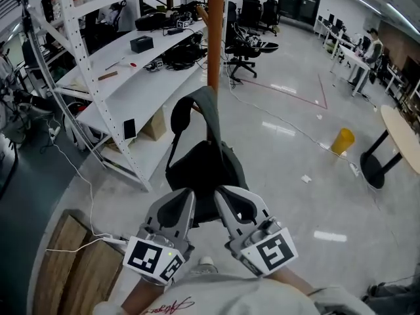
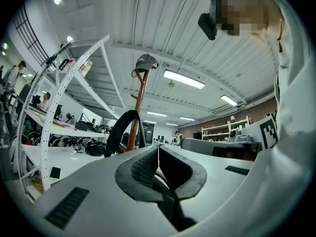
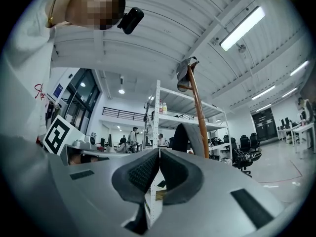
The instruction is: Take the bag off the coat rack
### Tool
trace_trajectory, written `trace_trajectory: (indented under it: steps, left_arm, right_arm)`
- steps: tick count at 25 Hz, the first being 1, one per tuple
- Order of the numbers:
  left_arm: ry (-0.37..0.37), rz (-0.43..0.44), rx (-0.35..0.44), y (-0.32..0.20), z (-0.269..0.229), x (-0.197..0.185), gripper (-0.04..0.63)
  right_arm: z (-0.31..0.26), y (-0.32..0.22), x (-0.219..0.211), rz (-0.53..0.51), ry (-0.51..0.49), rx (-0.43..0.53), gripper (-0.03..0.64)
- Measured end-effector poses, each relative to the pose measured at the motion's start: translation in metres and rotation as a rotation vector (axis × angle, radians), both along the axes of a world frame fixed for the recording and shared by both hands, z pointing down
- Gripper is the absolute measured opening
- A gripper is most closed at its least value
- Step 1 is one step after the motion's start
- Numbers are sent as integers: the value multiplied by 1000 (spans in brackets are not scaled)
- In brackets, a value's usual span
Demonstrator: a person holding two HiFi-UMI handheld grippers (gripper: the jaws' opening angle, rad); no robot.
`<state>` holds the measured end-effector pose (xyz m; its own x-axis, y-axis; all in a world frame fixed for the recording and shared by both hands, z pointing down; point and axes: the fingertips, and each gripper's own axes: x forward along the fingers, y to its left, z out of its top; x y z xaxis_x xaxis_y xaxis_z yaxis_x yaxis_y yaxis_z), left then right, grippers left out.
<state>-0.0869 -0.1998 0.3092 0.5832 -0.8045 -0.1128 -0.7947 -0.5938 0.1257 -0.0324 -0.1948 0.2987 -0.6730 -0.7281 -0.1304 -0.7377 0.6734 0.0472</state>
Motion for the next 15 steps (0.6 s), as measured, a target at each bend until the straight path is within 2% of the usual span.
trace_trajectory:
  steps: [6,7,8,9,13,15]
  left_arm:
    - [-13,10,6,-26,-4,1,20]
    - [-17,1,18,-29,-6,1,48]
    - [-22,-5,31,-33,-7,2,175]
    - [-25,-7,40,-36,-9,3,274]
    - [-11,-23,36,-49,-13,3,281]
    - [-6,-42,28,-55,-14,3,282]
  right_arm:
    - [-3,-22,4,30,-13,4,20]
    - [-3,-23,5,33,-14,3,20]
    - [-2,-26,7,36,-11,4,20]
    - [-1,-28,7,38,-8,1,20]
    - [4,-37,7,33,-8,-51,20]
    - [1,-42,7,14,-13,-33,20]
